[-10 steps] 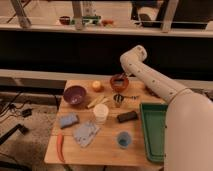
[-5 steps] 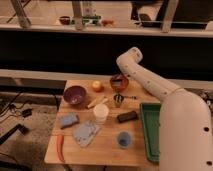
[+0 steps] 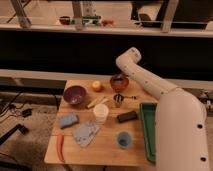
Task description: Wipe red bowl with brush
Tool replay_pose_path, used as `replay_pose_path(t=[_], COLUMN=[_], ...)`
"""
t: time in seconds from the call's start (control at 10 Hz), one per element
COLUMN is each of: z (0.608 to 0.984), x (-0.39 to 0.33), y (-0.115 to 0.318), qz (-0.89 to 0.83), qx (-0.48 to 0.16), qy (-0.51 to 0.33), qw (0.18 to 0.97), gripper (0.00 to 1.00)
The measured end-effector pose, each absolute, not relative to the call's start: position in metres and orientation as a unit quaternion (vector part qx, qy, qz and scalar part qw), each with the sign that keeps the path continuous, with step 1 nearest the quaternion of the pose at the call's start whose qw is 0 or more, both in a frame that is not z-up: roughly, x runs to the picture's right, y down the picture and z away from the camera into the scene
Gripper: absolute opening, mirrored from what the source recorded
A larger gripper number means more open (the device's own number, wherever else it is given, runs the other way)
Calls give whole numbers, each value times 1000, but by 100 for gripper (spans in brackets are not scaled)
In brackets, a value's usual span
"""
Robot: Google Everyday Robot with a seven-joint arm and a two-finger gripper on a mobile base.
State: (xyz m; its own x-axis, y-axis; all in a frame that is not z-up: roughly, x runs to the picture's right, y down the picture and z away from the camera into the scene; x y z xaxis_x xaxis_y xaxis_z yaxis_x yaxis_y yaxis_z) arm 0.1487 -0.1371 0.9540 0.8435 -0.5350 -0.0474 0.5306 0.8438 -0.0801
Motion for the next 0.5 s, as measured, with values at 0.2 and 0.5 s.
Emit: replay_pose_path(t=[0.2, 0.5], z=[958, 964], x=[162, 175], y=[-138, -142], qz=[-275, -270], qx=[-35, -39], qy=[47, 64], qw=[960, 960], gripper=[3, 3])
